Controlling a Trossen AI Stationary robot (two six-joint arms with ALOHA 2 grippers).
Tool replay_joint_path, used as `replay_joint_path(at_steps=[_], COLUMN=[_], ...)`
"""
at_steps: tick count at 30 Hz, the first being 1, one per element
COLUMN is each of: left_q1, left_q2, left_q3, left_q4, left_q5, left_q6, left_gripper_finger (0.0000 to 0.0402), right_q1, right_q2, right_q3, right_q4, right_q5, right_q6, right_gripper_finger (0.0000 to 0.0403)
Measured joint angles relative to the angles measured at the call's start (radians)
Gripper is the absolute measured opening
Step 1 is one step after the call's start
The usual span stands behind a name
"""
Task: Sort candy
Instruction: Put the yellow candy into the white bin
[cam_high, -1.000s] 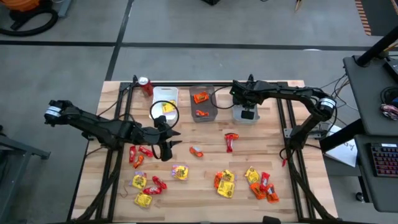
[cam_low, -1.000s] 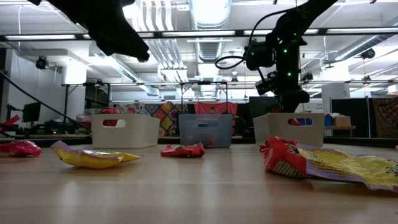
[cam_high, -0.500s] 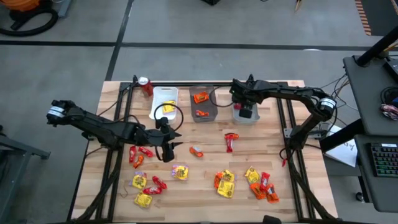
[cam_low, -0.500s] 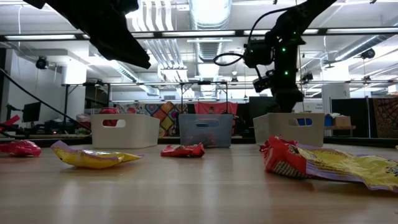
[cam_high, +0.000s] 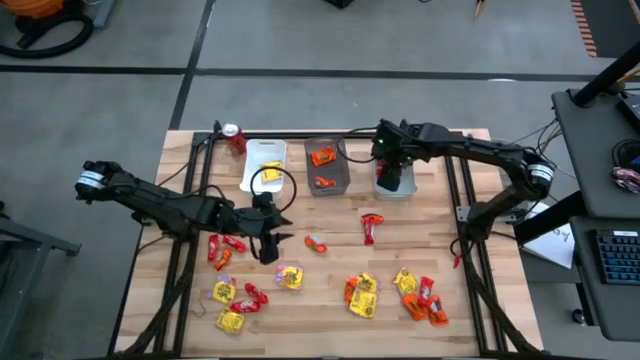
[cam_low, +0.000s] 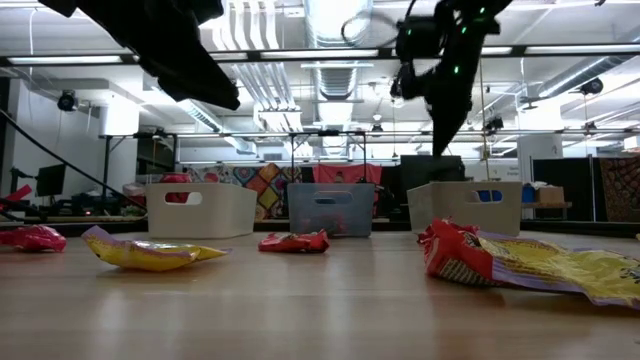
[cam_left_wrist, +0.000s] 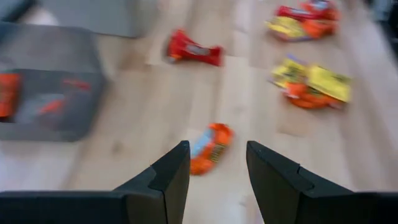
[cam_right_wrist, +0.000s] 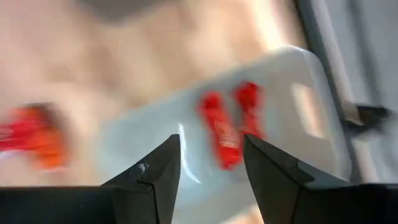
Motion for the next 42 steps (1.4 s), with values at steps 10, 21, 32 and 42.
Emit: replay_joint_path(at_steps=[10,21,32,42], left_q1=[-0.078,-0.251,-0.388,-0.441], left_q2=[0.000,0.000,0.000,0.050], left_q3=[0.000,0.000,0.000,0.000], left_q4=[-0.031,-0.190,-0.423,-0.503], left_q5=[0.223,0.267,0.389,0.317], left_q6=[-0.031,-0.390,-1.149,-1.384], left_gripper_finger=[0.0144,0.0203,0.0207,0.0189], right_q1=[0.249,0.515,0.580,0.580], right_q2=[-0.152,-0.192,-0.185,-0.177], right_q3=[-0.051,-0.131,-0.136,-0.137], right_q4=[0.024,0.141,0.155,0.154], right_q5=[-0.071,-0.006,0.094,0.095], right_q6=[0.143,0.279,0.315,0.310], right_gripper_finger=[0.0166,0.0166,0.0166,0.0166])
